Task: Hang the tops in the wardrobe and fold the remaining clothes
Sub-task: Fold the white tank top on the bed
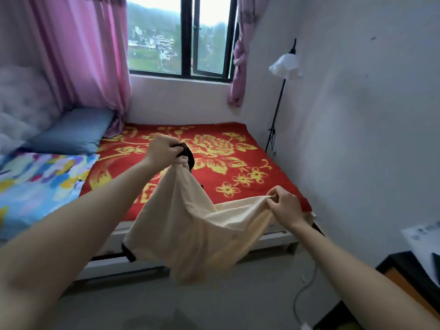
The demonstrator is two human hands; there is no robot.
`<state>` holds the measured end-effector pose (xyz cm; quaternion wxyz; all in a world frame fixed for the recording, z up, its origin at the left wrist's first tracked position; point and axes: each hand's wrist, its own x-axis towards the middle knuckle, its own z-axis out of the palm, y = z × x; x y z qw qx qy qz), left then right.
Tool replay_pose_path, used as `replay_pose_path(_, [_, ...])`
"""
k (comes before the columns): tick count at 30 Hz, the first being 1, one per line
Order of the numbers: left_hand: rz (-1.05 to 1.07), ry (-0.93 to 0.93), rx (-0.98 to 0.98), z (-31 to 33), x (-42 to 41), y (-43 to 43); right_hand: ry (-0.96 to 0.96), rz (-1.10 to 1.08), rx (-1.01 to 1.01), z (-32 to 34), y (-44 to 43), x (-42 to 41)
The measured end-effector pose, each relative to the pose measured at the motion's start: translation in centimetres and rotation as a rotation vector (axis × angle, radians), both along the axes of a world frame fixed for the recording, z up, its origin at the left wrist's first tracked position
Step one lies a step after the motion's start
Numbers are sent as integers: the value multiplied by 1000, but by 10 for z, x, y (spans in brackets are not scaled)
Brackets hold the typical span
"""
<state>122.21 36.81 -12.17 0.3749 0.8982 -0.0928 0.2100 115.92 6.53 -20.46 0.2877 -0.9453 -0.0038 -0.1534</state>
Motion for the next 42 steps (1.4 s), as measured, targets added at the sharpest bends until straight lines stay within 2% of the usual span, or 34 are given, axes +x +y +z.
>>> replay_pose_path(3, [80, -48, -10, -1, 13, 14, 47, 97, 9, -8, 28, 25])
replay_pose_path(7, [74, -64, -34, 5, 42, 25, 133, 280, -17, -21, 66, 65])
replay_pose_path(11, [148, -80, -182, 15, 84, 38, 134, 557, -260, -37, 95, 114])
replay_pose_path(13, [154, -56, -273, 22, 107, 39, 137, 657, -251, -41, 107, 143])
replay_pose_path(19, [119, -9, -524, 41, 161, 47, 70, 591, 69, -36, 153, 232])
replay_pose_path(22, [107, 26, -530, 30, 174, 57, 46, 550, 189, -48, 164, 264])
replay_pose_path(24, [114, 53, -473, 21, 179, 64, 96, 548, 194, -55, 171, 282])
replay_pose_path(27, [127, 66, -462, 15, 189, 83, 187, 582, 84, -63, 191, 311])
replay_pose_path(29, [145, 57, -457, 17, 201, 104, 158, 585, 87, -60, 209, 335])
replay_pose_path(37, [232, -10, -339, 21, 281, 216, 109, 387, 786, 30, 237, 464])
replay_pose_path(39, [202, 9, -318, 23, 308, 238, 62, 410, 836, 59, 248, 488])
replay_pose_path(42, [129, 39, -270, 26, 343, 269, -27, 445, 795, 98, 264, 513])
